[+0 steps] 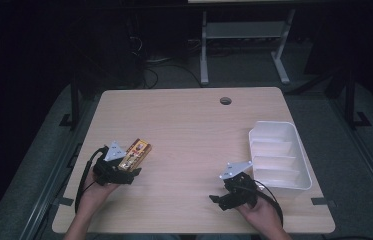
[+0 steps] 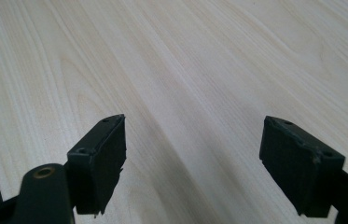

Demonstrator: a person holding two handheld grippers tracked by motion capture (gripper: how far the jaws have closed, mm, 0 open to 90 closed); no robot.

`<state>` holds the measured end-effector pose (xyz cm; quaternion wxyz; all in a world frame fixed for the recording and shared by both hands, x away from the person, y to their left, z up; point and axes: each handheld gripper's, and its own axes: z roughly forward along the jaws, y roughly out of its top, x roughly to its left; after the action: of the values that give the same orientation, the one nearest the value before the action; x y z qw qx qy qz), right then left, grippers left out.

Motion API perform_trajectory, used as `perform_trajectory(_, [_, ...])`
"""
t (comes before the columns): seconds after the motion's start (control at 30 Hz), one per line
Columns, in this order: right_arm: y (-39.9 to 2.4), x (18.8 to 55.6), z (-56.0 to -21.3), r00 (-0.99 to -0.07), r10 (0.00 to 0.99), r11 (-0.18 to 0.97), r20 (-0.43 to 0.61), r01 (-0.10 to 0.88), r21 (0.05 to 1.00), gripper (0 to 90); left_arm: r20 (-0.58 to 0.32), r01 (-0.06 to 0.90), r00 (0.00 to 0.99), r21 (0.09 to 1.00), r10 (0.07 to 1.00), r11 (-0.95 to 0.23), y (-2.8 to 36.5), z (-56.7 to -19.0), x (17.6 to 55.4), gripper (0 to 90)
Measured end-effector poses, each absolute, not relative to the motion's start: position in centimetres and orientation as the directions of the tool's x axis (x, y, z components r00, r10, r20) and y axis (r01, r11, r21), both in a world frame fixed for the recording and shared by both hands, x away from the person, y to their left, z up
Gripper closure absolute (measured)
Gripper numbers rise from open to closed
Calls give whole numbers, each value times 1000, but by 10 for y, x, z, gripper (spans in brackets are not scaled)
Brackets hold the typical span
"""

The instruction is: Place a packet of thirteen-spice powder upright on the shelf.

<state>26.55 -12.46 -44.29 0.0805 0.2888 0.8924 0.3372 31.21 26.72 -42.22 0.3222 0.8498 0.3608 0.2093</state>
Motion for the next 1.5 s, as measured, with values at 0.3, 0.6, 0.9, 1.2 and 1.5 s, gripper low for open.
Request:
perform_trajectory(0.3, [-124,265,-443,-820,569,606,55,464,646,221,155,523,612,657,776,-544,275,-429,321,183])
perform_trajectory(0.6, [-122,265,-444,-822,568,613,53,465,639,221,128,565,602,630,788,-534,276,-437,332,188])
perform_trajectory(0.9, [-122,265,-444,-824,565,616,53,463,638,221,128,597,602,584,788,-550,274,-445,338,200])
perform_trajectory(1.2, [-121,264,-445,-824,564,619,48,461,636,221,106,617,603,566,791,-547,276,-449,341,244])
perform_trajectory(1.5, [-120,264,-445,-824,564,616,52,462,638,225,114,616,603,563,790,-551,276,-448,340,295])
